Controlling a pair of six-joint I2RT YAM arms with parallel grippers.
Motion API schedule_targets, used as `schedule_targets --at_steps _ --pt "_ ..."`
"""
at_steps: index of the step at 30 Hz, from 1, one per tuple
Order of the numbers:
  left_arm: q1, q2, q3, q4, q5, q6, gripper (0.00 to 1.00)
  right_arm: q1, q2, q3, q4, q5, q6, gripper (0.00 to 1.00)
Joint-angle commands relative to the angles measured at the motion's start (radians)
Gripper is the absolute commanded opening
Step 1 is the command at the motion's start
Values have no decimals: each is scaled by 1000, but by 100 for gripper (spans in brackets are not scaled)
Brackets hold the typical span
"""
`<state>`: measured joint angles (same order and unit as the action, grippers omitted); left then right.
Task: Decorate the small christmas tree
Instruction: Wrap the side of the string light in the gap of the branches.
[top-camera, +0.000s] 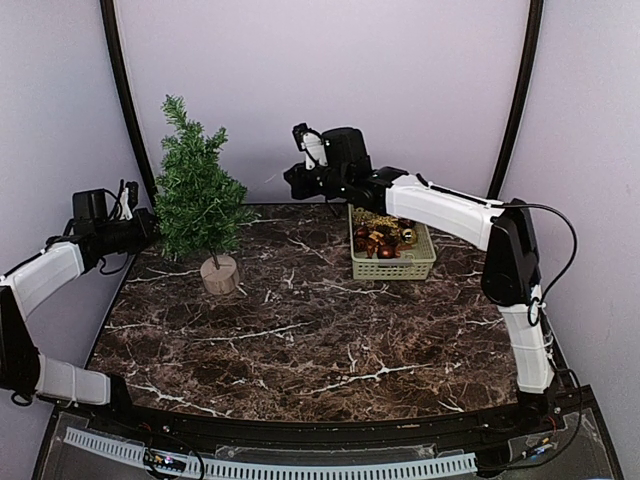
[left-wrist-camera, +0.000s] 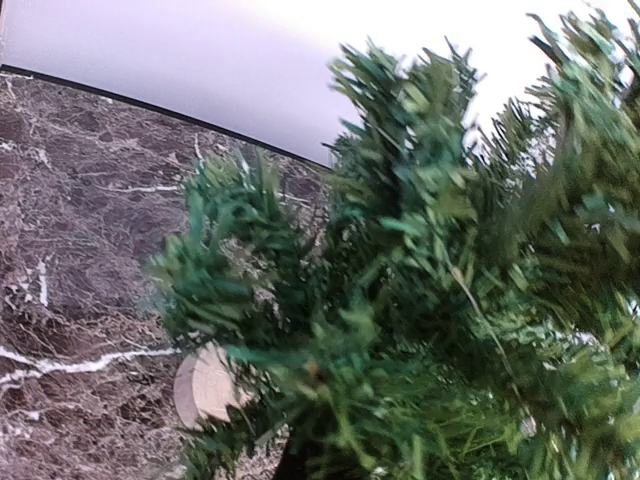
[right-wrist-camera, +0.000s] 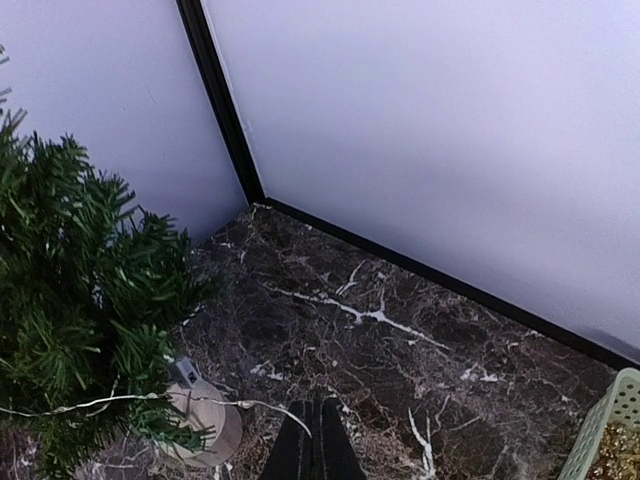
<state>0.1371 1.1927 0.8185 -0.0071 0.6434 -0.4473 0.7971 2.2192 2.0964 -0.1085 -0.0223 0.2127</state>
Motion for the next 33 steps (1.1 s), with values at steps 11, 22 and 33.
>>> schedule_targets --at_steps 11,22,33 --pt "31 33 114 -37 -11 87 7 21 9 -178 61 -103 47 0" --pt "-50 -314 119 -393 -167 203 61 61 -16 -240 81 -142 50 0" --pt "-264 -437 -55 -368 -237 -33 64 81 -58 -289 104 -142 64 0"
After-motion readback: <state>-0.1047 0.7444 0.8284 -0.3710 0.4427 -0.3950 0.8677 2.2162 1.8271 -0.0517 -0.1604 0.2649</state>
